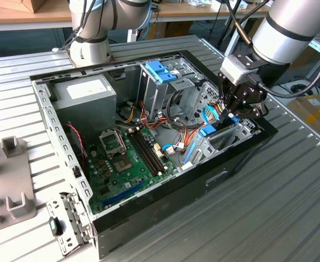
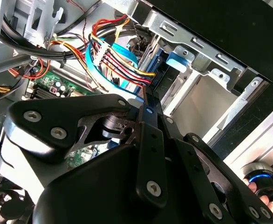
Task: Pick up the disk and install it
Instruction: 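Insert the second disk wire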
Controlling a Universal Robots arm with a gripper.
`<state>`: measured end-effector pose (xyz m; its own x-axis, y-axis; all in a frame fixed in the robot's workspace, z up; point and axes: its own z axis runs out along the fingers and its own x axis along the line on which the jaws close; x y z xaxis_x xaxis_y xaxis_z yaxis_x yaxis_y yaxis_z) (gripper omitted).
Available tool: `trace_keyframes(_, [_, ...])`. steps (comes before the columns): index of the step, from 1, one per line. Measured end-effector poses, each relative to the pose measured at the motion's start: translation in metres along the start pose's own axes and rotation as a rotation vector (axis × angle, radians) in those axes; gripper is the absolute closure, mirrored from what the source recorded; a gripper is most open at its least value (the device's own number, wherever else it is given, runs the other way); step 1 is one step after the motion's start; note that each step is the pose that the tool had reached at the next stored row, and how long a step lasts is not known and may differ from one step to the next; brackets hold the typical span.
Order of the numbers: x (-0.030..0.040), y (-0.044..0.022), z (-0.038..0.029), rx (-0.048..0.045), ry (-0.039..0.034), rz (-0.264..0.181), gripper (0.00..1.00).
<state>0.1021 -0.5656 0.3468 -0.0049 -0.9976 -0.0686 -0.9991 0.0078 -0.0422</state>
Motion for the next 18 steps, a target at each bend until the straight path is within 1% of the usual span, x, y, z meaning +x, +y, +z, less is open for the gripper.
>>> trace_keyframes(1, [-0.0004,-0.0002,-0.0040,-0.0001,0.0013,0.000,0.89])
trace_keyframes(2, [-0.0007,-0.0004,-0.0081,-0.0001,0.0011,0.000,0.89])
trace_keyframes(4, [-0.0011,-0.0005,-0.0121,-0.0001,0.0014,0.000,0.89])
trace_keyframes(5, [-0.0011,-0.0015,-0.0129,-0.0002,0.0011,0.000,0.89])
trace_keyframes(7, [-0.0012,-0.0050,-0.0129,-0.0009,0.0013,0.000,0.89])
trace_keyframes(9, [-0.0012,-0.0116,-0.0126,-0.0032,0.0013,0.000,0.89])
trace_keyframes(10, [-0.0012,-0.0194,-0.0123,-0.0055,0.0013,0.000,0.89])
trace_keyframes(11, [-0.0013,-0.0218,-0.0122,-0.0062,0.0014,0.000,0.89])
trace_keyframes(13, [-0.0013,-0.0246,-0.0122,-0.0068,0.0015,0.000,0.89])
trace_keyframes(18, [-0.0013,-0.0271,-0.0120,-0.0070,0.0014,0.000,0.89])
